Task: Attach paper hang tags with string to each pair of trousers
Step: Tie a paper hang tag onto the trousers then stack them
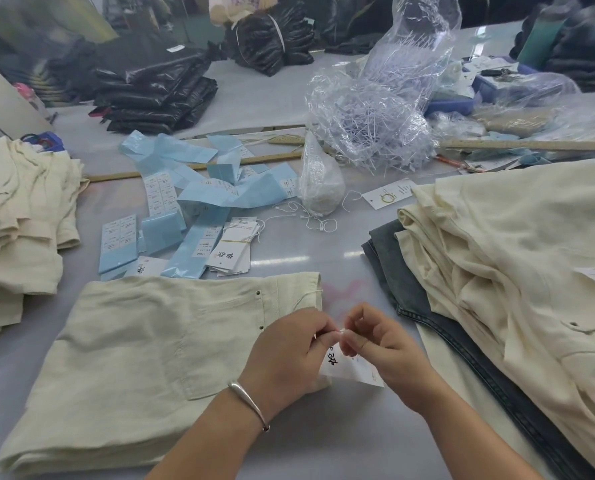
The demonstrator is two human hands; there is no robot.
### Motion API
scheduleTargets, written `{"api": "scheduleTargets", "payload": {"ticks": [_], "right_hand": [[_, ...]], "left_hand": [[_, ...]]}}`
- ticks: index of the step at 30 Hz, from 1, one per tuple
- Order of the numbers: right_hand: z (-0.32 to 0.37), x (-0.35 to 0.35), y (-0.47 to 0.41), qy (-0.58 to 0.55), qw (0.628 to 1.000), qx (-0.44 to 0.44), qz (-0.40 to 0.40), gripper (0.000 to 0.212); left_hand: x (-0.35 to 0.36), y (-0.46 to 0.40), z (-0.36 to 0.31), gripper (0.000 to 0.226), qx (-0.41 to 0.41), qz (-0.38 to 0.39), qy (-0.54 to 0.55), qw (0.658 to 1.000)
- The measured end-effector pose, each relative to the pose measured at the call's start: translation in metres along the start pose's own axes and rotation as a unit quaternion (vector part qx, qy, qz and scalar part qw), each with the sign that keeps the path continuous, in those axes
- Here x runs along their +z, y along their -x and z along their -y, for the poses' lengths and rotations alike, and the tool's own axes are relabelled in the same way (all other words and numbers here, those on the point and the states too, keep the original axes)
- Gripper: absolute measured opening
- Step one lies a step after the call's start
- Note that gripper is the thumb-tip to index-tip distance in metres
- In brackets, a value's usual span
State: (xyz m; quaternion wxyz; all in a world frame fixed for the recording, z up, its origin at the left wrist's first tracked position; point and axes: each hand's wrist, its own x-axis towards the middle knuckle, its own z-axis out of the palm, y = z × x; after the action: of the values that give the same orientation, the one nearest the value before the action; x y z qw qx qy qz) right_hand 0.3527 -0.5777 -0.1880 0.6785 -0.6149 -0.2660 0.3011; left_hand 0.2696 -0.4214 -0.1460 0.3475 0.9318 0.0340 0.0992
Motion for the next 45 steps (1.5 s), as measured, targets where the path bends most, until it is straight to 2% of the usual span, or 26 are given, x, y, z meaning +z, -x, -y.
{"api": "scheduleTargets", "payload": {"ticks": [4, 6, 10, 14, 19, 22, 25, 29, 34, 36, 40, 45], "right_hand": [[0.003, 0.005, 0.001, -0.051, 0.999, 0.004, -0.010, 0.018], [0.003, 0.008, 0.000, -0.057, 0.998, 0.004, -0.026, 0.013], [0.005, 0.010, -0.003, -0.045, 0.998, 0.006, -0.035, 0.013], [0.010, 0.012, -0.004, -0.021, 0.999, -0.010, -0.048, 0.009], [0.012, 0.015, -0.004, -0.002, 0.997, -0.027, -0.078, 0.012], [0.011, 0.016, -0.004, -0.002, 0.995, -0.029, -0.094, 0.006], [0.011, 0.016, -0.006, 0.014, 0.994, -0.037, -0.103, 0.016], [0.015, 0.017, -0.007, 0.088, 0.990, -0.061, -0.095, 0.028], [0.021, 0.013, -0.007, 0.200, 0.973, -0.093, -0.073, 0.025], [0.023, 0.012, -0.008, 0.225, 0.966, -0.106, -0.065, 0.021], [0.027, 0.011, -0.010, 0.205, 0.973, -0.092, -0.055, 0.023], [0.033, 0.008, -0.014, 0.142, 0.988, -0.053, -0.040, 0.017]], "left_hand": [[-0.001, 0.002, -0.001, 0.012, -0.011, 0.004, 0.016, 1.000], [-0.002, 0.002, 0.000, 0.014, -0.019, 0.009, 0.033, 0.999], [-0.007, 0.004, 0.002, 0.017, -0.027, 0.028, 0.024, 0.999], [-0.010, 0.003, 0.002, 0.011, -0.014, 0.032, -0.015, 0.999], [-0.009, 0.004, 0.004, 0.012, -0.043, 0.025, 0.021, 0.999], [-0.011, 0.002, 0.001, 0.017, -0.050, 0.035, 0.033, 0.998], [-0.012, 0.001, 0.000, 0.018, -0.057, 0.041, 0.036, 0.997], [-0.010, -0.001, 0.002, 0.018, -0.070, 0.041, 0.039, 0.996], [-0.007, -0.002, 0.005, 0.020, -0.080, 0.052, 0.034, 0.995], [-0.006, -0.003, 0.008, 0.027, -0.083, 0.058, 0.023, 0.995], [-0.006, -0.005, 0.011, 0.037, -0.086, 0.068, 0.032, 0.993], [-0.010, -0.010, 0.015, 0.026, -0.097, 0.106, 0.114, 0.983]]}}
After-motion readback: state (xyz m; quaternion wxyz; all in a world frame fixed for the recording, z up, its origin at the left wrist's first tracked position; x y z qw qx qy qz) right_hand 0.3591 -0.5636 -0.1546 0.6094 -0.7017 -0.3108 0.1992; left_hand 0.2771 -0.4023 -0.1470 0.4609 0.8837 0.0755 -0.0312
